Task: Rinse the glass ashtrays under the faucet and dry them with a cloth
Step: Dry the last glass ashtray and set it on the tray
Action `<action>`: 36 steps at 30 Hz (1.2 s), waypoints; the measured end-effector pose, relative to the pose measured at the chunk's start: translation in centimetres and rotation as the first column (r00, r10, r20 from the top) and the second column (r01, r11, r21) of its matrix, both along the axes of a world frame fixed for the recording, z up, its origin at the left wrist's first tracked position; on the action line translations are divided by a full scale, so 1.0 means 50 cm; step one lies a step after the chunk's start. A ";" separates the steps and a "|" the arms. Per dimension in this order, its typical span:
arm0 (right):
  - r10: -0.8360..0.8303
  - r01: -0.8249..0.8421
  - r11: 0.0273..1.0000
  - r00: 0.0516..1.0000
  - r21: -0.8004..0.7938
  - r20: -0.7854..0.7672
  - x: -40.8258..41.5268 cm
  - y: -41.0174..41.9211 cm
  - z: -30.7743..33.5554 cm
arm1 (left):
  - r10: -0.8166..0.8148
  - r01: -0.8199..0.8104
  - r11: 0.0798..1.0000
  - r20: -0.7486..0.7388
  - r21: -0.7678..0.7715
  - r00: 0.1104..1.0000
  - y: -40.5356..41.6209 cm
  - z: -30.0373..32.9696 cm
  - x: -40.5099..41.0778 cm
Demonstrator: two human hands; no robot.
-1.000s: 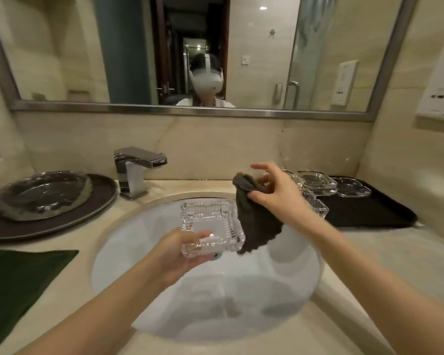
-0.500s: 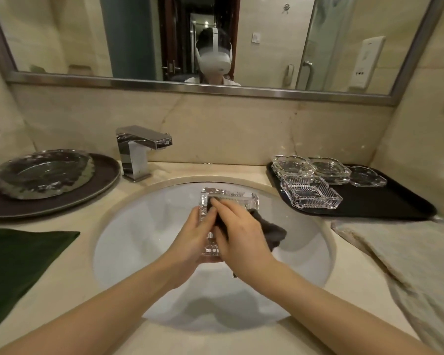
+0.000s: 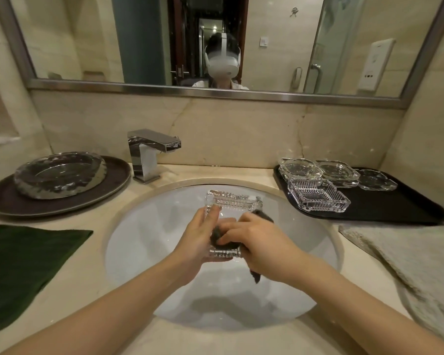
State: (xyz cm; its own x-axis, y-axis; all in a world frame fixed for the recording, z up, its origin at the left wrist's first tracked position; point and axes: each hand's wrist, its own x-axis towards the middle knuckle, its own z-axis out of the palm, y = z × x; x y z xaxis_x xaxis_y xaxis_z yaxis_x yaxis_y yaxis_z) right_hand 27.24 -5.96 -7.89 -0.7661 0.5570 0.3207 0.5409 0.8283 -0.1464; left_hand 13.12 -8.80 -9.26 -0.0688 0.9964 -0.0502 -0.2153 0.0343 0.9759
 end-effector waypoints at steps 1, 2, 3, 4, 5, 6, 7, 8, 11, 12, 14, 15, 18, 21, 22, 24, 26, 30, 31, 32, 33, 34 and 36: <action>-0.046 0.043 0.995 0.998 0.084 0.031 0.001 0.005 0.000 | 0.008 -0.008 1.000 -0.001 -0.001 1.000 0.002 0.001 -0.003; -0.079 0.070 0.983 0.996 0.169 0.045 0.003 0.006 -0.002 | 0.016 -0.016 1.000 0.001 -0.003 1.000 0.004 0.002 -0.005; -0.109 0.091 0.964 0.992 0.251 0.060 0.002 0.005 -0.005 | 0.016 -0.016 1.000 0.000 -0.003 1.000 0.006 0.001 -0.008; -0.129 0.103 0.944 0.990 0.312 0.064 -0.001 0.003 -0.011 | 0.010 -0.010 1.000 -0.005 -0.002 1.000 0.008 0.001 -0.009; -0.145 0.112 0.929 0.987 0.353 0.067 -0.006 0.004 -0.021 | -0.001 0.001 1.000 -0.007 0.001 1.000 0.008 0.000 -0.010; -0.158 0.134 0.925 0.987 0.355 0.039 -0.011 0.005 -0.029 | -0.013 0.013 1.000 0.000 0.001 1.000 0.008 -0.001 -0.010; -0.183 0.179 0.926 0.983 0.332 -0.017 -0.015 0.008 -0.035 | -0.027 0.027 1.000 0.009 0.004 1.000 0.006 -0.002 -0.009; -0.220 0.236 0.928 0.972 0.289 -0.087 -0.020 0.015 -0.038 | -0.039 0.039 0.999 0.010 0.009 0.999 0.004 -0.004 -0.007; -0.303 0.346 0.925 0.922 0.161 -0.239 -0.036 0.020 -0.045 | -0.050 0.050 0.999 -0.011 0.010 0.999 0.003 -0.008 -0.003; -0.284 0.317 0.944 0.919 0.086 -0.275 -0.041 0.014 -0.046 | -0.044 0.045 0.999 -0.019 0.010 0.999 0.003 -0.008 -0.003; -0.210 0.194 0.978 0.926 -0.084 -0.313 -0.050 -0.003 -0.042 | -0.033 0.033 0.999 -0.021 0.013 0.999 0.001 -0.006 -0.003; -0.180 0.141 0.979 0.934 -0.145 -0.307 -0.049 -0.010 -0.036 | -0.027 0.027 1.000 -0.017 0.010 0.999 0.000 -0.004 -0.004; -0.142 0.087 0.967 0.965 -0.240 -0.221 -0.032 -0.012 -0.006 | -0.009 0.009 1.000 -0.032 0.001 0.999 -0.006 0.002 -0.003; -0.177 0.128 0.976 0.935 -0.174 -0.307 -0.017 -0.013 0.023 | -0.048 0.048 0.999 -0.029 0.020 0.998 -0.010 0.005 0.003; -0.210 0.171 0.977 0.894 -0.130 -0.396 -0.011 -0.010 0.032 | -0.066 0.067 0.997 -0.029 0.024 0.997 -0.011 0.005 0.004; -0.264 0.307 0.951 0.787 -0.017 -0.558 0.006 0.002 0.049 | -0.096 0.098 0.995 -0.063 0.031 0.993 -0.014 0.003 0.006; -0.260 0.413 0.906 0.707 0.086 -0.657 0.022 0.014 0.059 | -0.121 0.125 0.992 -0.105 0.034 0.987 -0.013 -0.003 0.007; -0.058 0.220 0.937 0.862 0.270 -0.504 -0.011 0.020 0.021 | -0.109 0.135 0.986 -0.230 0.098 0.967 -0.010 -0.013 0.012; -0.018 0.152 0.948 0.903 0.278 -0.430 -0.022 0.023 0.010 | -0.090 0.126 0.984 -0.263 0.125 0.961 -0.012 -0.014 0.011; 0.001 0.108 0.959 0.924 0.263 -0.383 -0.025 0.030 0.006 | -0.067 0.110 0.984 -0.279 0.142 0.958 -0.013 -0.014 0.008; 0.005 0.084 0.971 0.929 0.224 -0.370 -0.023 0.038 0.009 | -0.045 0.090 0.985 -0.281 0.149 0.959 -0.015 -0.013 0.006; -0.005 0.075 0.983 0.925 0.170 -0.379 -0.018 0.044 0.016 | -0.031 0.076 0.986 -0.283 0.151 0.959 -0.016 -0.012 0.004; -0.059 0.079 0.996 0.912 0.031 -0.405 -0.002 0.050 0.028 | -0.013 0.065 0.986 -0.317 0.152 0.948 -0.016 -0.011 0.004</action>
